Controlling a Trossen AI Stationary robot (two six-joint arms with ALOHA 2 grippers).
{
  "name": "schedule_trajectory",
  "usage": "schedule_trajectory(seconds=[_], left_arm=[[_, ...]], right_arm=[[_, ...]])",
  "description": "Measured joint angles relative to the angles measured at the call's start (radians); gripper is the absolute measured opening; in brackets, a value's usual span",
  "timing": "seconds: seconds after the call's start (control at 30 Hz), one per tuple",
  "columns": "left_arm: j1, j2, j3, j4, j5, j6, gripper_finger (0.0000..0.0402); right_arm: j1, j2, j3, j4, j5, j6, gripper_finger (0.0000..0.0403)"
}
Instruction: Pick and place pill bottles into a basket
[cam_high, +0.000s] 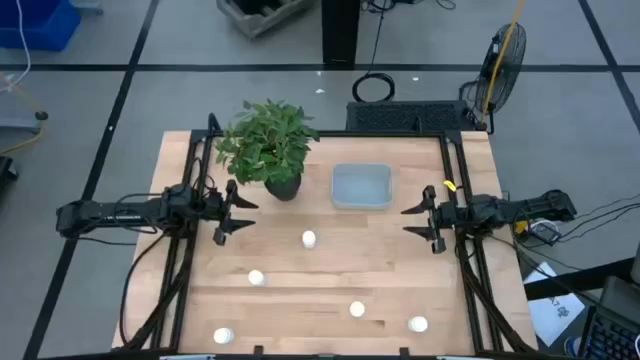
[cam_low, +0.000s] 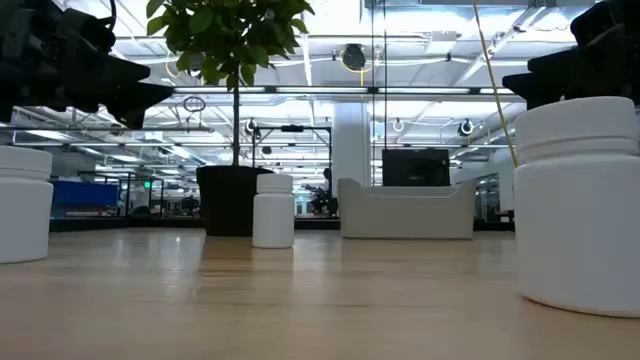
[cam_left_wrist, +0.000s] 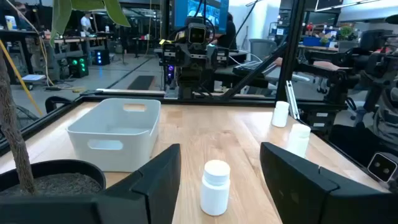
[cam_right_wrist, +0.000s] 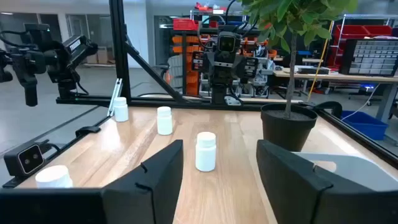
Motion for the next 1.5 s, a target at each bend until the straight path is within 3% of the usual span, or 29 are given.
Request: schedule_trajectory(seconds=[1.17, 1.33, 1.5], left_arm=[[0.000, 0.000, 0.000, 0.000, 0.000, 0.000, 0.0223], [0.000, 0.000, 0.000, 0.000, 0.000, 0.000, 0.0223], [0.000, 0.000, 0.000, 0.000, 0.000, 0.000, 0.0223]], right_arm=[[0.000, 0.000, 0.000, 0.006, 0.000, 0.006, 0.0196], [0.000, 0.001, 0.000, 0.091, -0.002, 0.091, 0.0196], [0.001, 0.003, 0.000, 0.294, -0.002, 0.252, 0.0196]])
